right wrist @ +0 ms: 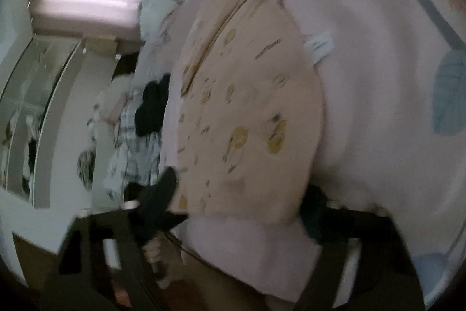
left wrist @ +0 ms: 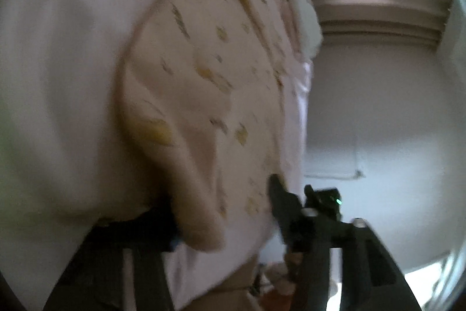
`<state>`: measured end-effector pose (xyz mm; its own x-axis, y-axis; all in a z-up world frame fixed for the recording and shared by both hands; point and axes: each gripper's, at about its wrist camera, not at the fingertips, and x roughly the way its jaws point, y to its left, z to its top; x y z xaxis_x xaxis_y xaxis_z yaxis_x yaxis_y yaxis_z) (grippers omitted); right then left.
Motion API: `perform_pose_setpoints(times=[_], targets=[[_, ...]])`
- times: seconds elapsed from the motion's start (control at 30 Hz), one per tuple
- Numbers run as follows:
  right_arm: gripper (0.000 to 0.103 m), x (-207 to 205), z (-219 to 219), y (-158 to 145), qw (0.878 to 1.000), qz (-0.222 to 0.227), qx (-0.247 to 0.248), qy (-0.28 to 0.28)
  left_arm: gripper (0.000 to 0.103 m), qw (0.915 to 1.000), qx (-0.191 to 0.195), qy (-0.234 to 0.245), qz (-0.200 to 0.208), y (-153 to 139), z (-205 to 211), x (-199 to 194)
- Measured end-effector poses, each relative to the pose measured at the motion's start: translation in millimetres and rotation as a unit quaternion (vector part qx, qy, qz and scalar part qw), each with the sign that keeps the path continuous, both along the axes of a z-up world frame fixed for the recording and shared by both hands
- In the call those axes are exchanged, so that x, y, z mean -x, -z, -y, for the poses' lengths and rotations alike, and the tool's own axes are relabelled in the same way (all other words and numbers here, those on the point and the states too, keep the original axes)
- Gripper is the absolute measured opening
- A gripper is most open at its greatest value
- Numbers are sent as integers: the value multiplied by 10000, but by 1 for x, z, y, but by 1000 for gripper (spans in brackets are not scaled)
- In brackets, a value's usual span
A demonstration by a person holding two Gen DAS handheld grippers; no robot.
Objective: Fold small clothes
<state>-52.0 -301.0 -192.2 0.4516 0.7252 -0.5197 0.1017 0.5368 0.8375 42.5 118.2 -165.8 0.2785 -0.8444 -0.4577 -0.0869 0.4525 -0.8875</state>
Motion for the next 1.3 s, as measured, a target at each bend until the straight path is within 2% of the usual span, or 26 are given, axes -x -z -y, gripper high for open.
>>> perform_pose_setpoints(times=[0.03,0.07,0.1,0.17,0.27,0.3,0.37,0.43,0.53,0.73,0.83,1.0,1.13,1.3], targets=[[45,-1,4,3,9998,-77,29,174,34,9998,-200,-97,4,-1,0,-3],[36,0,7,4,9994,-139,52,317,28,9992,-364,-177,14,-3,-1,-4],[28,1,9,7,9989,-198,72,424,26,9989,-415,-212,44,-3,-1,-5],[21,3,10,8,9987,-183,133,459,26,9980,-591,-181,108,-7,-2,-4],[11,10,4,3,9985,-39,455,309,17,9923,-1189,-92,335,-16,1,2],[11,11,3,2,9984,8,503,276,11,9914,-1259,-47,360,-16,-1,5],[10,12,3,1,9985,53,459,302,6,9900,-1348,-73,411,-18,2,5],[10,9,4,1,9986,43,336,394,6,9906,-1270,-111,502,-21,4,3],[9,5,6,-7,9985,252,100,477,6,9913,-1108,-157,699,-33,2,2],[9,-15,-4,-37,9971,620,116,420,6,9920,-811,-221,946,-53,-3,-10],[9,-33,-6,-50,9961,746,149,454,6,9917,-656,-519,978,-61,-8,-24],[9,-70,1,-72,9937,956,49,578,6,9906,-333,-812,1050,-74,-16,-63],[9,-113,0,-89,9918,1107,198,609,6,9873,-358,-1023,1159,-81,-19,-98],[9,-177,-3,-89,9915,1102,398,571,6,9849,-451,-1200,1165,-75,-20,-158]])
